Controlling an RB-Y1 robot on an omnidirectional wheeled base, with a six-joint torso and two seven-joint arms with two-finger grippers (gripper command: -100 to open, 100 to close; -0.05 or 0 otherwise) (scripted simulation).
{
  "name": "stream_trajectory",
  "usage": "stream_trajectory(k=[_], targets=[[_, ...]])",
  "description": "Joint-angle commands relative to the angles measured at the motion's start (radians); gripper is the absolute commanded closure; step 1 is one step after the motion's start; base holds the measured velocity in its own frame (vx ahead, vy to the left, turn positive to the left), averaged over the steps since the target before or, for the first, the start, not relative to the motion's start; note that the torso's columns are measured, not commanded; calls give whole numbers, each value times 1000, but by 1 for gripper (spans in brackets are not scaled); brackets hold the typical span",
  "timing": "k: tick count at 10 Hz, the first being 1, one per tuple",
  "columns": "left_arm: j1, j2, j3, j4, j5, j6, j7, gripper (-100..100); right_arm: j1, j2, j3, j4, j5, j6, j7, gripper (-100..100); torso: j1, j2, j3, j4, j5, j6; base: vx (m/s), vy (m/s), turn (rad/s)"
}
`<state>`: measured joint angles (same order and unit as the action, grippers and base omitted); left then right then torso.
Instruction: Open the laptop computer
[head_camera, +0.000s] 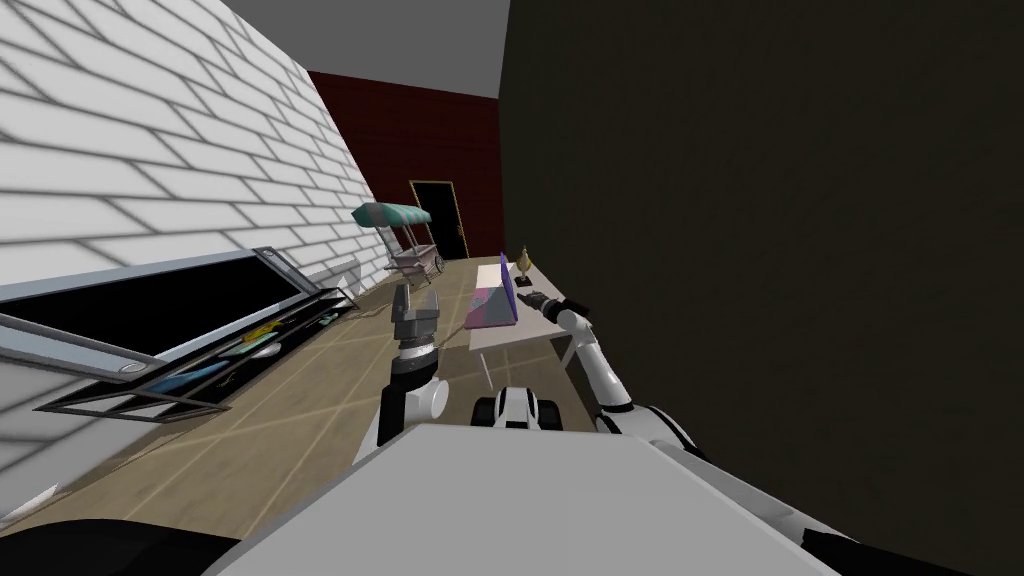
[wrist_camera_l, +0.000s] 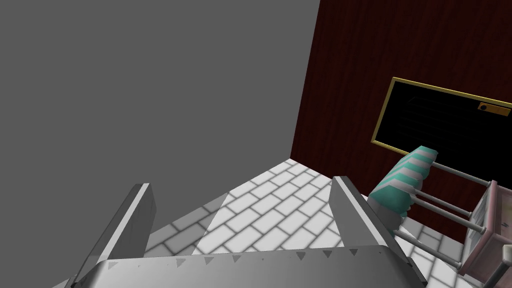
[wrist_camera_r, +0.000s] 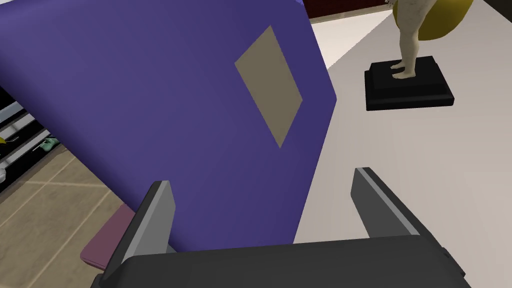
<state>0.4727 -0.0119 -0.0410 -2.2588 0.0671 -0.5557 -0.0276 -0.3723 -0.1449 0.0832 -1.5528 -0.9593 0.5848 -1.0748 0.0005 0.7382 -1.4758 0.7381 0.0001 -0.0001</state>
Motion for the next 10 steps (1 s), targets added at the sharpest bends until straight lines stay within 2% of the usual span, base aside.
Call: stream_trajectory(k=[1,10], targets=[[0,0,0,0,0,0,0,0,-25,-7,-23,-5,-3,45,-63,-100,-1,0,0,0,0,0,5,108,-90],[0,0,0,0,0,0,0,0,-99,4,-95,-25,-6,182,-254,-100,1,-1,-1,0,0,0,4,101,-95]])
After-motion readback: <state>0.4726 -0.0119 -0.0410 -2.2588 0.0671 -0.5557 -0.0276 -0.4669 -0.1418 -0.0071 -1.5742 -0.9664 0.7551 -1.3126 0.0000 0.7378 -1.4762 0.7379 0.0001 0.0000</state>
